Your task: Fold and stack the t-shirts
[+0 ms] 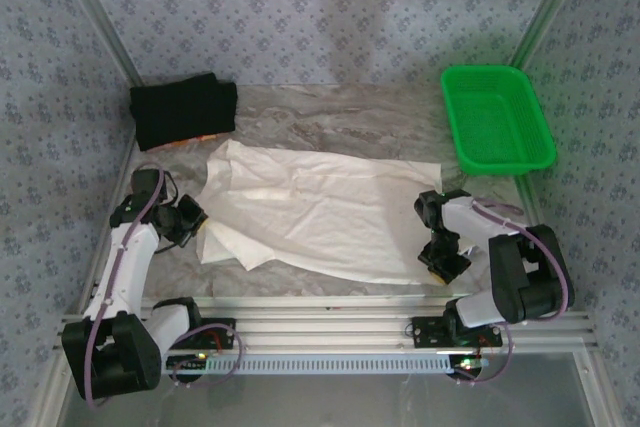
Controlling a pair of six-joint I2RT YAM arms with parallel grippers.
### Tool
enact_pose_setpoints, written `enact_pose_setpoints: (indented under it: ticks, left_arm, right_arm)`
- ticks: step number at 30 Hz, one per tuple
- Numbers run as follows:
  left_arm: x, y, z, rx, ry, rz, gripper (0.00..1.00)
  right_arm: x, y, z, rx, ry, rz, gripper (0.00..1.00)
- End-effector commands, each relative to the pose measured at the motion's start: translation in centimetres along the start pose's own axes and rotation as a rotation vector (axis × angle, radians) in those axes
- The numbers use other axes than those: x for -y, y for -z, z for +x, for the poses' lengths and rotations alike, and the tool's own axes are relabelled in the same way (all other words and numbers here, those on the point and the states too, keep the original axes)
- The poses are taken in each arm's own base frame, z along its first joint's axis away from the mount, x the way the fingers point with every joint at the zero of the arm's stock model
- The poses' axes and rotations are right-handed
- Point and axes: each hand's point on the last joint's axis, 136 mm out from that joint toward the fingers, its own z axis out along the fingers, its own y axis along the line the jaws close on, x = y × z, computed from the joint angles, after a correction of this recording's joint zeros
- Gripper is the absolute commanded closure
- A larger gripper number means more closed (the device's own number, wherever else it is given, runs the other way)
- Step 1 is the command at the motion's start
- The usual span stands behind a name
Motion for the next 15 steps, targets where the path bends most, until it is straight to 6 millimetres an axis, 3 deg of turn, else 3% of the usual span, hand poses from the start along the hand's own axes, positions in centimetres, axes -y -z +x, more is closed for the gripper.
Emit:
enact_pose_setpoints:
  ticks: [1, 4, 7, 15]
  left_arm:
    - [1.1, 0.7, -0.7, 0.016, -0.033, 0.035, 1.0]
    - [1.5, 1.0, -0.9, 0.021, -0.047, 0.038, 1.0]
    - [2.2, 1.1, -1.4, 0.024, -0.058, 0.053, 1.0]
    - [4.7, 0.8, -1.9, 0.004, -0.124, 0.081, 1.0]
  right_arm:
    - [0.1, 0.7, -0.3, 0.03, -0.039, -0.014, 1.0]
    - [-0.6, 1.0, -0.1, 0.049, -0.079, -0.112, 0.99]
    - [-0.2, 0.9, 0.2, 0.065, -0.145, -0.155, 0.8]
    - [0.4, 0.8, 0.7, 0.103, -0.198, -0.163, 0.64]
